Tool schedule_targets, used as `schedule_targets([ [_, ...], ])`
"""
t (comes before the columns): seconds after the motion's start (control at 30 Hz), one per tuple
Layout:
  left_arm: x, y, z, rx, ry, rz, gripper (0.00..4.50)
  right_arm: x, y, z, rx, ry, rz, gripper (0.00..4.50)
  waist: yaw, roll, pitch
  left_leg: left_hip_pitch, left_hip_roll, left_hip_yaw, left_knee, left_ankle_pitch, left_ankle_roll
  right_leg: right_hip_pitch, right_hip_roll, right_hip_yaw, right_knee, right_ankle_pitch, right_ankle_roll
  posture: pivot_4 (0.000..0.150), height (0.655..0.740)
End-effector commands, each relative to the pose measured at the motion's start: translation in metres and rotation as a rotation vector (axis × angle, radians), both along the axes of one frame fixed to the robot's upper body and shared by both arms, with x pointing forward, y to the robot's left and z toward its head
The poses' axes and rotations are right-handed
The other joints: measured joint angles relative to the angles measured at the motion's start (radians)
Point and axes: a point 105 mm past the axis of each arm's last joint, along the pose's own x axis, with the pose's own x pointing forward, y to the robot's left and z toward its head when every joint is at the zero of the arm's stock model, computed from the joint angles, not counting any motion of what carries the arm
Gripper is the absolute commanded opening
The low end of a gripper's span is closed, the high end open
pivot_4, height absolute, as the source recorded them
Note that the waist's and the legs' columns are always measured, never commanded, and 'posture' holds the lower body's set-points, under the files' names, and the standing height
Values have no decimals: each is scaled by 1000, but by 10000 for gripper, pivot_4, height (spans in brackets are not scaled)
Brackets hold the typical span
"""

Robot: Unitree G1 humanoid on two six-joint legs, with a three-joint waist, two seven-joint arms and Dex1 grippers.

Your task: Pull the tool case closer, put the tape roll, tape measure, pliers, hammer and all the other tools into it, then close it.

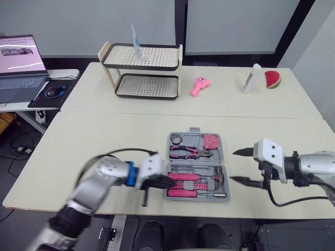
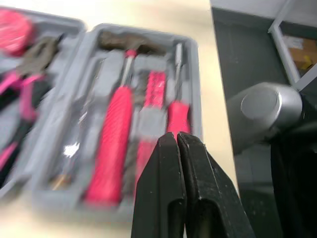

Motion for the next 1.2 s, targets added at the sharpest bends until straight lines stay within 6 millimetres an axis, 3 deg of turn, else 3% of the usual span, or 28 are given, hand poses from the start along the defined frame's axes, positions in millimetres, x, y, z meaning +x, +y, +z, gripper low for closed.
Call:
schedule_targets([
  [0.03, 19, 27, 16, 25, -74, 67, 0, 23, -17, -4, -112, -86, -42, 28174, 0, 0, 0, 0, 0, 0, 0, 0, 0, 0, 0, 0, 0, 0, 0, 1500, 7400],
  [0.13, 40, 40, 11, 64, -116, 145, 0, 41, -25, -17, -189, -128, -47, 21042, 4, 0, 0, 0, -1, 0, 0, 0, 0, 0, 0, -1, 0, 0, 0, 1500, 7400],
  [0.27, 53, 40, -2, 120, -158, 150, 0, 51, -25, -35, -227, -119, -18, 14796, 2, 0, 0, -2, 0, 3, 0, 0, 0, -4, 0, -1, 1, 0, 0, 1500, 7400],
  [0.43, 61, 15, -21, 105, -154, 143, 0, 49, -24, -54, -293, -83, 44, 7075, 2, 0, 0, -2, 0, 5, 1, 0, -1, -5, -1, 0, 2, 0, 0, 1500, 7400],
  [0.6, 70, 1, -29, 88, -164, 147, 0, 49, -13, -58, -272, -79, 73, 375, 2, 0, 0, -2, 1, 5, 1, 0, -1, -5, 0, 0, 2, 0, 0, 1500, 7400],
  [0.9, 77, -7, -40, 114, -171, 138, 0, 51, 2, -67, -261, -65, 98, 162, 2, 0, 0, -2, 0, 5, 1, 2, -4, -5, -1, 0, 2, 0, 0, 1500, 7400],
  [1.2, 79, -39, -48, 98, -159, 74, 0, 50, 28, -77, -238, -33, 147, 162, 2, 0, 0, -2, 0, 5, 1, 3, -4, -5, -1, 0, 2, 0, 0, 1500, 7400],
])
